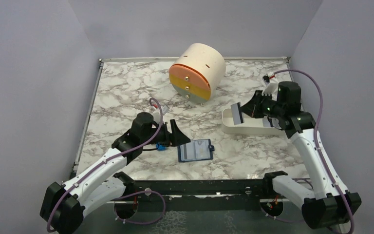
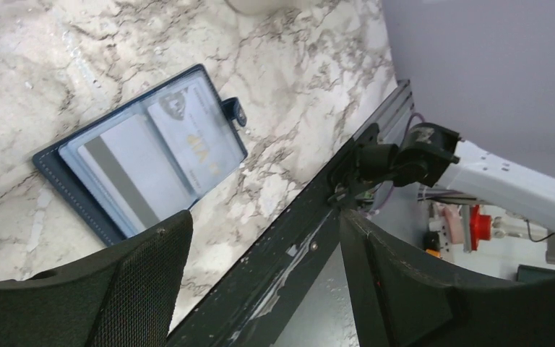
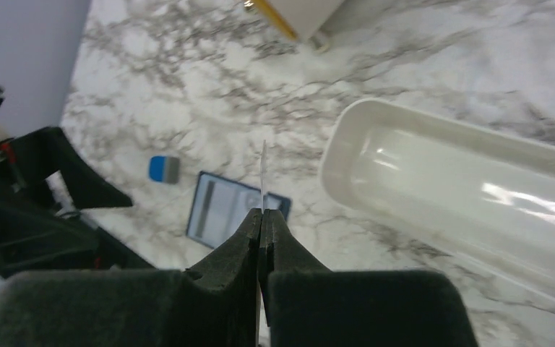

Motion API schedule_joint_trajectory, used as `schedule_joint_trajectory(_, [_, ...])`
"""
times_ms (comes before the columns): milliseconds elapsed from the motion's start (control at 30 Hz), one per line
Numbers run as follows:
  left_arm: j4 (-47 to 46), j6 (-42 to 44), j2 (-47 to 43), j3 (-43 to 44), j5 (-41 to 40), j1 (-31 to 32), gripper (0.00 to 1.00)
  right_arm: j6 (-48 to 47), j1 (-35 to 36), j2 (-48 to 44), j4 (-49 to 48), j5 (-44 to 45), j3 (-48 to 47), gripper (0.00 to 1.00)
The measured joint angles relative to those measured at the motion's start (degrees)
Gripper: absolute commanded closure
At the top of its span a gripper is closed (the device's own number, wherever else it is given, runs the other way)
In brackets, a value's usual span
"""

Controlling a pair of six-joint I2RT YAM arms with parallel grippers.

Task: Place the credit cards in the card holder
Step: Pick up the credit card from the storage box.

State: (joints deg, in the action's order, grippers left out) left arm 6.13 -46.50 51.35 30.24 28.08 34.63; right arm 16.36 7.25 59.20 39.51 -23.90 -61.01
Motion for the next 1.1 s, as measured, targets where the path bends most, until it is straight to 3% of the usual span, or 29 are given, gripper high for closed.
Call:
schedule_joint_trajectory(300, [-8.55,-6.73,-0.92,-0.17,2.36,0.02,0.3,17.7,4.13,-7.89,-17.86,-17.81,17.35,0.99])
schedule_joint_trajectory(700, [-23.58,-16.68,-0.81,-5.18,4.96,0.0,0.34,37.2,12.76,-6.71,-41.99,-25.49,26.8,0.99])
schedule_joint_trajectory(933, [-27.74,-20.06,-1.18,-5.18,4.96,0.02,0.47,44.87,20.0,-3.96,-51.95,-24.0,27.96,0.99])
schedule_joint_trajectory(1000, [-28.35,-20.72,-1.44,-5.18,4.98,0.02,0.55,46.27,21.7,-2.67,-54.05,-23.3,27.98,0.99])
schedule_joint_trajectory(1100, [-28.83,-21.55,-1.68,-5.2,4.92,0.02,0.75,47.67,23.69,-1.09,-56.43,-22.16,28.02,0.99])
